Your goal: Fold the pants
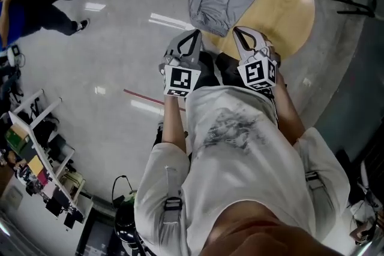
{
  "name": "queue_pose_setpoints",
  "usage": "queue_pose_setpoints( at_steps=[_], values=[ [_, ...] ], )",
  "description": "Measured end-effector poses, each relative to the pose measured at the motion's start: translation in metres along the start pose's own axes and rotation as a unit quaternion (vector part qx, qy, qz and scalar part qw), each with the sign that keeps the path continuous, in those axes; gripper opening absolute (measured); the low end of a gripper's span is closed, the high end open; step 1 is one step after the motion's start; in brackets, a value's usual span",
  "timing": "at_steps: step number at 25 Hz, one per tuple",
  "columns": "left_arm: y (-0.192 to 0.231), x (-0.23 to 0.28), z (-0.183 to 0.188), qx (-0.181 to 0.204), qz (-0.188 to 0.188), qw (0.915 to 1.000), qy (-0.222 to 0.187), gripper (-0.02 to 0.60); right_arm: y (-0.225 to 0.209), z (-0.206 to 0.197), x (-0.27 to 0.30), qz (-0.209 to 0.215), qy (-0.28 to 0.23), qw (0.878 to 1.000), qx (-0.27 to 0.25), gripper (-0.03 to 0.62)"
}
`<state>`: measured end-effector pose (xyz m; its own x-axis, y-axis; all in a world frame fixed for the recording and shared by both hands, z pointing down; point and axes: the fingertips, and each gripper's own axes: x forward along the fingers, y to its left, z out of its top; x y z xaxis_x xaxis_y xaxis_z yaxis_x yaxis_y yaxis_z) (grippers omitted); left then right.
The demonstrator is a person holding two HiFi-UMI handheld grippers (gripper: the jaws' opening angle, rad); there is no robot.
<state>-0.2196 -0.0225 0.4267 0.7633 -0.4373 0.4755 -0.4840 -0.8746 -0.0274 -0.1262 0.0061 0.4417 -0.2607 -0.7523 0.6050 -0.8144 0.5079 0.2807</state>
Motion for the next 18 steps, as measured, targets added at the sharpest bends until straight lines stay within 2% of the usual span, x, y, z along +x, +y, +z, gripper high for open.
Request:
queue_pose_setpoints(
  at_steps=[12, 18],
  values=[
    [0.013, 0.067, -0.073, 0.056, -0.061, 0.9958, 0.038, 0.020, 0.020, -0.067, 0.066, -0.006, 0.043, 0.999, 0.027, 0.041],
    [0.006, 0.086, -0.099, 0.102, -0.112, 0.9870, 0.055, 0.053, 0.039, -0.078, 0.087, 0.010, 0.060, 0.998, 0.022, 0.066]
  ],
)
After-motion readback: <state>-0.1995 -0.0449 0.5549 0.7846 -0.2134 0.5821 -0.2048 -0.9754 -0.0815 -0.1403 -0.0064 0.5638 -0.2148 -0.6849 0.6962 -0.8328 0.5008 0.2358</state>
